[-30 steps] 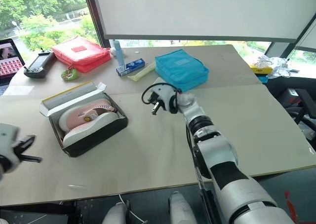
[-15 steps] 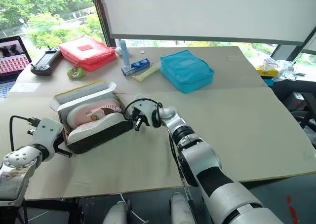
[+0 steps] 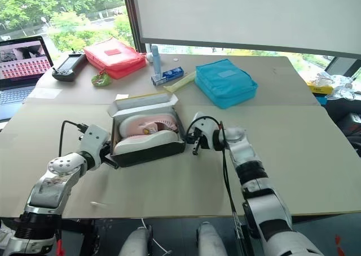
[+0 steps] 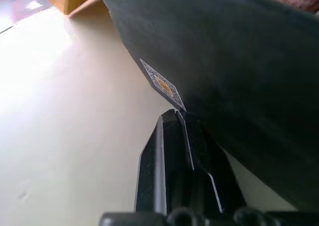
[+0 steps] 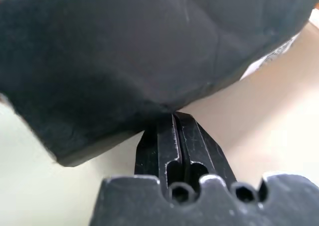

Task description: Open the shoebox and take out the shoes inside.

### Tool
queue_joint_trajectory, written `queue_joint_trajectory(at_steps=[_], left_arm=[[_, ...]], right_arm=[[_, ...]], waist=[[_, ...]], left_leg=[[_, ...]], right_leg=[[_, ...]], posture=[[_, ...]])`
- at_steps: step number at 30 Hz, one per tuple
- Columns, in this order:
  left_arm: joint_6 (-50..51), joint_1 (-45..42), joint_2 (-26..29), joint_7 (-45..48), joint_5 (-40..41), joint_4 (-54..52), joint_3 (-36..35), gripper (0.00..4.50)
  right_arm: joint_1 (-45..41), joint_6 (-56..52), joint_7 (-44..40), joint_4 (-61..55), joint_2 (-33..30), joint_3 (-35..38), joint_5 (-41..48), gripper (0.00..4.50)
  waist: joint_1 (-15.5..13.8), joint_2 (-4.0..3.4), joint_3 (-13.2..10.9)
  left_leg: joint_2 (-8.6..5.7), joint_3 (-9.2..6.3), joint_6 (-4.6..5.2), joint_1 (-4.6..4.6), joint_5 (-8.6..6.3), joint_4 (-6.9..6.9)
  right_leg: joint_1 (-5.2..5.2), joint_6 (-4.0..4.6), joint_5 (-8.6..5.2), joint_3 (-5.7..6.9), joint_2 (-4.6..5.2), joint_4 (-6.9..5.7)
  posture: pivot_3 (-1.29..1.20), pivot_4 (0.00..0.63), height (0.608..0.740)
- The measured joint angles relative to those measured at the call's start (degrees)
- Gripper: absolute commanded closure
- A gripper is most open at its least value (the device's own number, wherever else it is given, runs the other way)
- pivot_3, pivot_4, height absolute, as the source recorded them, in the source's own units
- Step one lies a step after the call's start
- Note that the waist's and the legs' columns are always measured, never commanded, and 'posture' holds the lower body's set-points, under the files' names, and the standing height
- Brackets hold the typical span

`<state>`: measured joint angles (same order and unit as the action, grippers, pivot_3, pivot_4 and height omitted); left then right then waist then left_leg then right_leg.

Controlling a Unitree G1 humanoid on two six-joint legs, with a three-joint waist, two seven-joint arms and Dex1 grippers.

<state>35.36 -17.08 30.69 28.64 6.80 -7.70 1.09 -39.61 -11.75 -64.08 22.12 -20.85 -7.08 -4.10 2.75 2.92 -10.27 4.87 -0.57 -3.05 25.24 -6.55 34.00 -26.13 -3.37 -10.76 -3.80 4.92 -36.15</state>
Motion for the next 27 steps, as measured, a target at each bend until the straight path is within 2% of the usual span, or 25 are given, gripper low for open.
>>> queue_joint_trajectory(at_steps=[5, 10, 13, 14, 18, 21, 24, 25, 27], left_arm=[[-0.12, -2.52, -0.73, 3.58, -0.01, 1.13, 3.34, 4.50], [-2.65, -2.76, 5.30, 9.30, 0.23, 1.66, 4.10, 4.50], [-2.79, -2.01, 11.03, 11.00, 0.65, 3.34, -0.97, 4.50], [-2.75, -1.26, 14.05, 11.93, 1.40, 3.45, -4.26, 4.50], [-1.40, -0.06, 18.61, 14.14, 3.81, 2.39, -11.37, 4.50], [4.38, -1.08, 20.14, 16.71, 10.01, -1.14, -16.16, 3.72], [10.89, -5.38, 22.55, 19.69, 17.94, -7.04, -19.70, 2.58], [11.82, -6.65, 23.09, 20.31, 19.72, -8.77, -20.23, 2.24], [15.63, -9.42, 24.16, 21.97, 25.15, -12.40, -20.54, 1.41]], right_arm=[[5.47, -7.73, -1.17, -10.84, -6.06, -0.86, 0.92, 4.45], [6.70, -12.00, -0.97, -13.73, -9.87, -1.74, 1.01, 4.45], [5.40, -13.63, -1.08, -12.35, -13.05, -1.60, 1.34, 4.45], [4.08, -15.01, -2.14, -10.50, -15.98, -1.37, 1.88, 4.45], [-0.97, -15.37, -2.51, -3.36, -22.22, -0.56, 1.88, 4.45], [-5.15, -14.73, -4.44, 0.32, -25.56, -0.52, 2.41, 4.50], [-8.56, -17.33, -9.57, -2.35, -26.34, -0.29, 6.38, 4.50], [-8.93, -17.90, -10.79, -3.99, -26.49, -0.29, 7.37, 3.93], [-9.16, -20.36, -14.00, -8.91, -26.67, -0.52, 10.22, 3.32]], waist=[[-0.13, 0.00, 0.00], [-0.06, 0.00, 0.00], [0.05, 0.00, -0.01], [-0.03, -0.01, -0.02], [-0.38, -0.01, -0.02], [-0.42, 0.02, -0.08], [-0.24, 0.03, -0.09], [-0.14, 0.01, -0.09], [-0.02, 0.00, -0.10]], left_leg=[[0.00, 0.00, -0.02, -0.02, 0.01, 0.12], [-0.02, 0.02, -0.03, -0.01, 0.01, 0.31], [-0.01, 0.02, -0.03, 0.00, 0.01, 0.32], [-0.02, 0.03, -0.04, 0.01, 0.01, 0.32], [-0.08, 0.25, -0.05, 0.02, 0.00, 0.32], [-0.08, 0.29, -0.05, 0.20, 0.00, 0.31], [-0.07, 0.28, -0.04, 0.22, 0.00, 0.30], [-0.07, 0.29, -0.04, 0.20, 0.00, 0.29], [-0.07, 0.29, -0.02, 0.20, 0.01, 0.26]], right_leg=[[0.01, 0.22, -0.07, -0.03, 0.00, 0.00], [0.03, 0.26, -0.06, -0.11, 0.00, 0.01], [0.00, 0.28, -0.05, -0.11, 0.00, 0.02], [0.01, 0.28, -0.05, -0.12, 0.04, 0.06], [0.04, 0.27, -0.06, -0.12, 0.26, 0.17], [-0.04, 0.25, -0.06, -0.11, 0.27, 0.25], [-0.05, 0.18, -0.08, -0.10, 0.25, 0.23], [-0.03, 0.15, -0.09, -0.11, 0.26, 0.23], [-0.04, 0.09, -0.14, -0.11, 0.25, 0.22]], posture=[[0.00, 0.150, 0.729], [0.00, 0.150, 0.729], [0.00, 0.150, 0.729], [0.00, 0.150, 0.729], [0.00, 0.150, 0.729], [0.00, 0.150, 0.729], [0.00, 0.150, 0.729], [0.00, 0.150, 0.729], [0.00, 0.150, 0.729]])
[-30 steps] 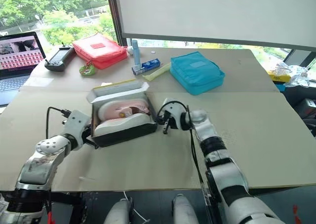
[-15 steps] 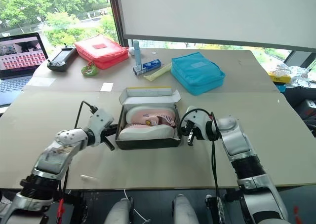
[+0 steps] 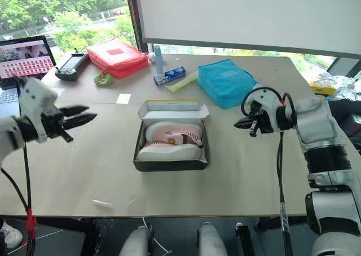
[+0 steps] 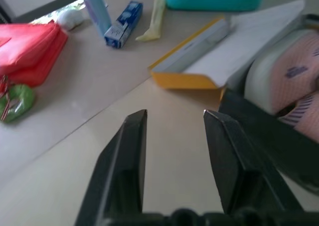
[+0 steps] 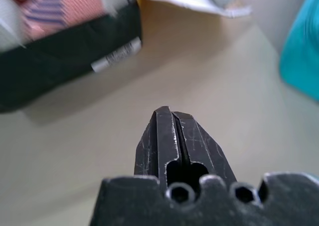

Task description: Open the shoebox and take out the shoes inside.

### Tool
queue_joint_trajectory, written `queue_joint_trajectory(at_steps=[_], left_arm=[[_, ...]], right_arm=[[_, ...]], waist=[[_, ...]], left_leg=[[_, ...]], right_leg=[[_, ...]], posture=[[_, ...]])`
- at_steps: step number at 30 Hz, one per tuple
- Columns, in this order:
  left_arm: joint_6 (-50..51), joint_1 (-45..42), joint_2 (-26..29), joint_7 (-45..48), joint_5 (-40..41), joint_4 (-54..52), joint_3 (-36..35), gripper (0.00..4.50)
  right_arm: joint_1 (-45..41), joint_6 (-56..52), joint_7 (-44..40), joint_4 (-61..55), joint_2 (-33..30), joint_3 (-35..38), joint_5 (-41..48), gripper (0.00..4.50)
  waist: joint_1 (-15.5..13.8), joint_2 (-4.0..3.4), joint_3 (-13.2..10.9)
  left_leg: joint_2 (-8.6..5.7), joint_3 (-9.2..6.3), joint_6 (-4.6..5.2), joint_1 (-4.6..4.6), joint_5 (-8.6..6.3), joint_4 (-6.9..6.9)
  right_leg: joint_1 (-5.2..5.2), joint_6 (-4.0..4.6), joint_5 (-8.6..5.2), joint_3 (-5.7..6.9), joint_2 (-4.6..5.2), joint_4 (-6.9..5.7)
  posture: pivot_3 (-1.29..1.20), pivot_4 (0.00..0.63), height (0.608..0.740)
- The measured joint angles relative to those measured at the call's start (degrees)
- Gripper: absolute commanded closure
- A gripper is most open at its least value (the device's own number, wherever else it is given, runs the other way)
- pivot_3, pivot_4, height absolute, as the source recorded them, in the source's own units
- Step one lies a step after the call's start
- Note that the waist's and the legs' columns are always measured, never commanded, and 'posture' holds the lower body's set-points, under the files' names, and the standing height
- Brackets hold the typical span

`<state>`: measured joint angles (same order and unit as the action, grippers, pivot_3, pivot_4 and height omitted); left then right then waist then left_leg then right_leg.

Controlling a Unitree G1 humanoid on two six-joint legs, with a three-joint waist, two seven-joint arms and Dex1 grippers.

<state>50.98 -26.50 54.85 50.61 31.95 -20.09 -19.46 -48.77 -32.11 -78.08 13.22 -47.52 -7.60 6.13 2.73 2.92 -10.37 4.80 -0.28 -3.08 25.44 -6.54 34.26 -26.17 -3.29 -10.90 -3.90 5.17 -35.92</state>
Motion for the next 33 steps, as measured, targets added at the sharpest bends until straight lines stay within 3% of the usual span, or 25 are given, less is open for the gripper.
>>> queue_joint_trajectory(at_steps=[4, 10, 16, 22, 29, 33], left_arm=[[4.42, -2.12, 2.14, 2.45, 7.16, -4.41, 0.44, 0.03], [5.65, -1.71, 3.00, 2.35, 10.74, -5.56, 0.46, 0.00], [6.79, 2.21, 3.36, 0.73, 12.32, -8.38, 0.08, 0.00], [8.05, 5.41, 4.24, -0.86, 15.44, -11.80, -2.35, 0.00], [8.06, 7.08, 5.69, -3.00, 15.43, -11.97, -4.40, 0.00], [7.69, 7.03, 5.68, -4.39, 15.37, -11.79, -4.21, 0.00]], right_arm=[[-2.12, -3.39, -0.50, -7.84, 3.84, -1.24, 3.76, 2.01], [-3.93, 0.36, 4.84, -8.76, 10.84, -8.14, 0.38, 0.04], [-7.25, 12.11, 10.70, -0.14, 17.00, -12.31, -5.61, 0.04], [-8.51, 22.62, 13.10, 9.31, 19.11, -15.30, -11.24, 0.04], [-8.53, 25.86, 9.65, 10.03, 17.95, -16.20, -12.61, 0.04], [-9.06, 26.63, 11.52, 12.43, 20.91, -15.97, -13.33, 0.04]], waist=[[0.74, -0.03, -0.02], [1.07, -0.03, -0.02], [1.25, -0.04, -0.03], [1.14, -0.04, -0.03], [1.12, -0.04, -0.03], [1.41, -0.03, -0.02]], left_leg=[[0.01, -0.01, 0.01, 0.00, 0.01, 0.01], [0.01, -0.01, -0.01, 0.01, 0.00, 0.28], [0.01, -0.01, -0.01, 0.11, 0.00, 0.43], [0.01, -0.02, 0.00, 0.12, 0.00, 0.39], [0.02, -0.02, -0.01, 0.09, 0.00, 0.39], [0.02, -0.02, -0.01, 0.06, 0.00, 0.41]], right_leg=[[-0.01, -0.01, 0.00, -0.01, -0.04, -0.04], [0.03, 0.00, 0.01, -0.01, -0.02, -0.09], [0.03, -0.01, 0.04, -0.01, -0.02, -0.14], [0.03, -0.01, 0.04, -0.01, -0.02, -0.13], [0.05, -0.01, 0.03, -0.01, -0.02, -0.15], [0.05, 0.01, 0.05, -0.01, -0.03, -0.16]], posture=[[0.00, 0.150, 0.729], [0.00, 0.150, 0.729], [0.00, 0.150, 0.729], [0.00, 0.150, 0.729], [0.00, 0.150, 0.729], [0.00, 0.150, 0.729]])
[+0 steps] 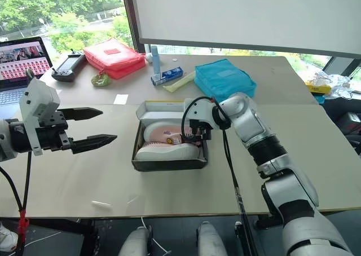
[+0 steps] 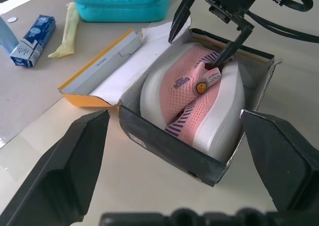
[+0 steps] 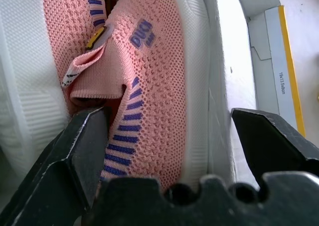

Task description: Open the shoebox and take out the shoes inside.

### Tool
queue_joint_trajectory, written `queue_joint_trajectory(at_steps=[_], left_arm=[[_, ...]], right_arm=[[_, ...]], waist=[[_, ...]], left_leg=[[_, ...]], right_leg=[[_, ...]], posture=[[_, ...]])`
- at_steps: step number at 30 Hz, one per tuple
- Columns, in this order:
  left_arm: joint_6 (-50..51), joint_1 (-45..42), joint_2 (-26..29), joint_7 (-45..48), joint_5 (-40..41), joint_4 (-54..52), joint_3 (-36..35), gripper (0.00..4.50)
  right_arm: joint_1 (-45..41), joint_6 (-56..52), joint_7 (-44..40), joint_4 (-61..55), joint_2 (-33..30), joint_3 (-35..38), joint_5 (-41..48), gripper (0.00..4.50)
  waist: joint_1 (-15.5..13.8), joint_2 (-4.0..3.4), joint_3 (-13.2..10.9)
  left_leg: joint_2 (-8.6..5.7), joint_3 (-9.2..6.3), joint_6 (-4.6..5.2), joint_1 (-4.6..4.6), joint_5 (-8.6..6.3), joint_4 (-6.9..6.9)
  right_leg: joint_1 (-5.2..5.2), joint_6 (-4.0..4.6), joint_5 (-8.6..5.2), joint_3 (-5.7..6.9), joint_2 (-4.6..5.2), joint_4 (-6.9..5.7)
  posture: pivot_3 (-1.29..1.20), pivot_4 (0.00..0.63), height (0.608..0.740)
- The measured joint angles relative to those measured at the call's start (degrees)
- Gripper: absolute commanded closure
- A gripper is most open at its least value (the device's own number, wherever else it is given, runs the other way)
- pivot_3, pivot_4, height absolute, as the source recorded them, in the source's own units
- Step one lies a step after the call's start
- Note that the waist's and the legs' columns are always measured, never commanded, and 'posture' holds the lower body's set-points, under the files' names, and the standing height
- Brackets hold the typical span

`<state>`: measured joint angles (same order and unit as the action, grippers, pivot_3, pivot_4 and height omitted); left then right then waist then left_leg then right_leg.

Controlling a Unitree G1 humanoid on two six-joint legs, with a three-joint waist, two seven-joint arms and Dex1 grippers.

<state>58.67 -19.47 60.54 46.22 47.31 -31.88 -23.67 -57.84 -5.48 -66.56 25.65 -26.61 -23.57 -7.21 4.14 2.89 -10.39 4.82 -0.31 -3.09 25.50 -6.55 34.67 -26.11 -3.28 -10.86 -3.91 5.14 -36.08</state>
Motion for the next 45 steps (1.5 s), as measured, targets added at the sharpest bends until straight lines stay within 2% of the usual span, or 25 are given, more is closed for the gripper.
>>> queue_joint_trajectory(at_steps=[2, 5, 13, 16, 21, 31, 41, 45], left_arm=[[-0.27, -0.09, 0.00, -0.56, -0.03, 0.03, 0.10, 0.00], [-0.91, -0.08, 0.02, -0.93, -0.14, 0.16, 0.09, 0.00], [-1.07, 1.51, 0.00, -2.60, -0.16, -0.14, -0.21, 0.00], [-1.21, 1.88, -0.06, -2.99, -0.18, -0.41, -0.18, 0.00], [-2.65, 1.63, -0.07, -2.98, -0.64, -0.12, 0.75, 0.00], [-5.53, -0.99, -0.07, -2.29, -3.54, 3.30, 5.31, 0.00], [-6.31, -1.37, -0.22, -1.77, -4.70, 3.55, 7.16, 0.00], [-6.31, -2.29, -0.52, -1.77, -4.68, 3.47, 7.73, 0.00]], right_arm=[[0.01, 1.25, 1.88, 1.42, 1.79, -0.01, -0.78, 0.04], [0.23, 2.96, 4.40, 2.76, 4.01, 0.20, -1.65, 0.77], [2.47, 5.59, 9.63, 2.52, 5.86, 2.87, -1.63, 3.46], [5.22, 5.54, 11.08, -1.02, 6.03, 4.38, -0.98, 4.28], [9.75, 3.52, 12.21, -6.97, 6.69, 4.77, -0.23, 4.28], [10.40, 1.86, 15.53, -8.31, 7.23, 5.21, -0.35, 4.28], [8.81, -10.10, 20.20, -9.21, 10.85, 15.37, 9.08, 4.28], [9.98, -10.33, 21.88, -8.61, 8.78, 13.38, 6.54, 4.28]], waist=[[0.32, 0.00, 0.00], [0.90, 0.01, 0.01], [1.59, 0.01, 0.00], [1.42, 0.01, 0.00], [1.36, 0.01, 0.00], [1.30, 0.01, 0.00], [1.25, 0.01, 0.00], [1.07, 0.01, 0.00]], left_leg=[[0.01, 0.00, 0.00, -0.04, 0.00, -0.02], [0.03, -0.01, 0.00, -0.12, 0.00, -0.03], [0.02, -0.01, 0.01, -0.13, 0.00, -0.08], [0.02, -0.01, 0.01, -0.12, 0.00, -0.15], [0.02, -0.01, 0.00, -0.13, 0.00, -0.23], [0.01, -0.01, 0.00, -0.11, 0.00, -0.20], [0.01, -0.02, 0.02, -0.04, 0.01, -0.27], [0.01, -0.01, 0.02, -0.03, 0.01, -0.27]], right_leg=[[0.00, 0.02, 0.01, 0.00, -0.01, -0.04], [0.02, 0.03, 0.02, 0.00, -0.04, -0.11], [0.02, 0.03, 0.02, -0.01, -0.03, -0.08], [0.02, 0.03, 0.02, -0.01, -0.03, -0.03], [-0.02, 0.03, 0.01, -0.01, -0.03, -0.04], [-0.01, 0.04, 0.02, -0.01, -0.03, -0.02], [-0.05, 0.03, 0.02, -0.01, -0.03, 0.02], [-0.04, 0.03, 0.01, -0.01, -0.03, 0.07]], posture=[[0.00, 0.150, 0.729], [0.00, 0.150, 0.729], [0.00, 0.150, 0.729], [0.00, 0.150, 0.729], [0.00, 0.150, 0.729], [0.00, 0.150, 0.729], [0.00, 0.150, 0.729], [0.00, 0.150, 0.729]])
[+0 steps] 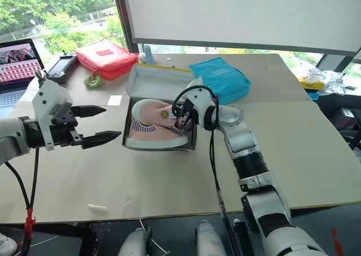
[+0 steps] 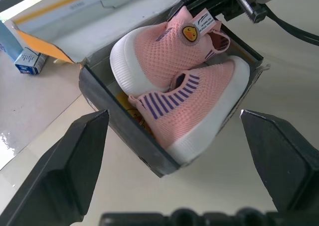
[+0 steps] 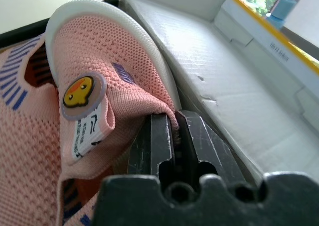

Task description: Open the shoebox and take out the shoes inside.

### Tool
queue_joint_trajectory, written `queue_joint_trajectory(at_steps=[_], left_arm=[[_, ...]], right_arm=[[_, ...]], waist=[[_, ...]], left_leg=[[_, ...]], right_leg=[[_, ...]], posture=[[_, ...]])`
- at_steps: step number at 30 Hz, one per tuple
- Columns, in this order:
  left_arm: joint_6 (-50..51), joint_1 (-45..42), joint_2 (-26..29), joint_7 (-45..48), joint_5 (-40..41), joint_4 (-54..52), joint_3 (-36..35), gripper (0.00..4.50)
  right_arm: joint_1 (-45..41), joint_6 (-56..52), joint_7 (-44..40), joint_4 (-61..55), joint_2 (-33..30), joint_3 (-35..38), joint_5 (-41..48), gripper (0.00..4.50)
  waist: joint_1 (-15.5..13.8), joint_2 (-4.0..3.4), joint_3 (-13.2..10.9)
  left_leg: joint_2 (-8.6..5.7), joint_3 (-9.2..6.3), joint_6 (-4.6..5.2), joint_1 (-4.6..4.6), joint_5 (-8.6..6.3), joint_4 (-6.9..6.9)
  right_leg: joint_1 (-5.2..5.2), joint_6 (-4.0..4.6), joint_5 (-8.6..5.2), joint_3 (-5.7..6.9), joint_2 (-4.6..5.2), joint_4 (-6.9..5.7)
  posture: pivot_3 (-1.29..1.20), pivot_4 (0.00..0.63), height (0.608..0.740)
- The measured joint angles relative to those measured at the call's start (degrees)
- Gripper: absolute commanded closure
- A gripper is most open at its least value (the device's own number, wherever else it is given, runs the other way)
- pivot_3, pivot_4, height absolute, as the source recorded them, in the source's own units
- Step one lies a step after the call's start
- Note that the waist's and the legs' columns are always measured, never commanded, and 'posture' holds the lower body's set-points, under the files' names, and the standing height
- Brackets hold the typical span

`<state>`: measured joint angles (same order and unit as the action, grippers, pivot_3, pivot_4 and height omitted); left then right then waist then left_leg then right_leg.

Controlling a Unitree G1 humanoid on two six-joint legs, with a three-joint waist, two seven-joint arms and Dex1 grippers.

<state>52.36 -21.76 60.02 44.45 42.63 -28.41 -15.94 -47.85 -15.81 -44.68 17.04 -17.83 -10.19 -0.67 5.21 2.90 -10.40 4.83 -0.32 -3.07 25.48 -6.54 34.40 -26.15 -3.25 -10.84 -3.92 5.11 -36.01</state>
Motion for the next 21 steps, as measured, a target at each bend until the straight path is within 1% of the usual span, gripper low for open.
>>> queue_joint_trajectory(at_steps=[3, 4, 8, 10, 11, 13, 16, 21], left_arm=[[0.00, -0.46, -0.18, 0.01, -0.24, 0.09, 0.67, 0.00], [-0.01, -0.88, -0.44, 0.01, -0.38, 0.20, 1.17, 0.00], [-0.20, -2.09, -1.20, 0.07, -0.78, 0.70, 2.40, 0.00], [-0.86, -2.14, -1.22, 0.10, -1.04, 1.08, 2.41, 0.00], [-0.99, -2.18, -1.22, 0.10, -1.07, 1.27, 2.41, 0.00], [-1.09, -2.19, -1.35, 0.11, -1.09, 1.37, 2.46, 0.00], [-1.11, -2.11, -1.39, 0.08, -1.08, 1.34, 2.50, 0.00], [-1.10, -2.00, -1.49, 0.03, -1.02, 1.10, 2.50, 0.00]], right_arm=[[0.90, 4.61, 0.86, 0.54, -1.40, -3.21, -3.84, 4.28], [1.21, 7.95, 0.60, 0.61, -2.12, -5.14, -5.46, 4.28], [1.68, 14.57, 0.38, 0.95, -0.02, -6.06, -5.24, 4.28], [1.61, 14.35, 0.31, 1.62, 1.99, -3.50, -2.00, 4.28], [1.55, 13.29, 0.27, 2.03, 3.26, -1.78, 0.39, 4.28], [0.60, 9.90, 0.56, 3.94, 5.43, 2.28, 5.57, 4.28], [0.21, 7.51, 1.79, 5.58, 5.81, 5.69, 8.80, 4.28], [0.21, 4.82, 6.15, 7.32, 8.57, 9.98, 12.25, 4.28]], waist=[[-0.04, 0.00, 0.00], [0.00, 0.00, 0.00], [0.45, 0.00, 0.00], [0.38, 0.00, 0.00], [0.36, 0.00, 0.00], [0.26, 0.01, 0.00], [-0.21, 0.00, 0.00], [-0.30, 0.00, -0.01]], left_leg=[[0.00, 0.00, 0.00, 0.00, 0.00, -0.01], [0.00, 0.00, 0.00, 0.01, 0.00, -0.01], [0.01, -0.01, 0.02, -0.01, 0.01, -0.07], [0.01, -0.01, 0.12, 0.00, 0.07, -0.07], [0.01, -0.01, 0.32, 0.00, 0.20, -0.06], [0.00, -0.01, 0.31, 0.02, 0.20, -0.05], [0.01, -0.01, 0.29, 0.03, 0.19, -0.05], [0.01, -0.01, 0.29, 0.03, 0.18, -0.08]], right_leg=[[-0.01, 0.00, 0.00, 0.00, 0.00, 0.02], [-0.01, 0.00, 0.00, 0.00, 0.00, 0.03], [-0.03, -0.01, 0.00, -0.01, -0.03, 0.00], [-0.03, -0.02, 0.01, -0.01, -0.03, 0.00], [-0.01, -0.02, 0.01, 0.00, -0.03, 0.00], [-0.01, -0.03, 0.02, -0.01, -0.02, 0.00], [0.00, -0.02, 0.01, 0.00, -0.02, 0.00], [-0.02, -0.02, 0.01, 0.00, -0.03, 0.01]], posture=[[0.00, 0.150, 0.729], [0.00, 0.150, 0.729], [0.00, 0.150, 0.729], [0.00, 0.150, 0.729], [0.00, 0.150, 0.729], [0.00, 0.150, 0.729], [0.00, 0.150, 0.729], [0.00, 0.150, 0.729]])
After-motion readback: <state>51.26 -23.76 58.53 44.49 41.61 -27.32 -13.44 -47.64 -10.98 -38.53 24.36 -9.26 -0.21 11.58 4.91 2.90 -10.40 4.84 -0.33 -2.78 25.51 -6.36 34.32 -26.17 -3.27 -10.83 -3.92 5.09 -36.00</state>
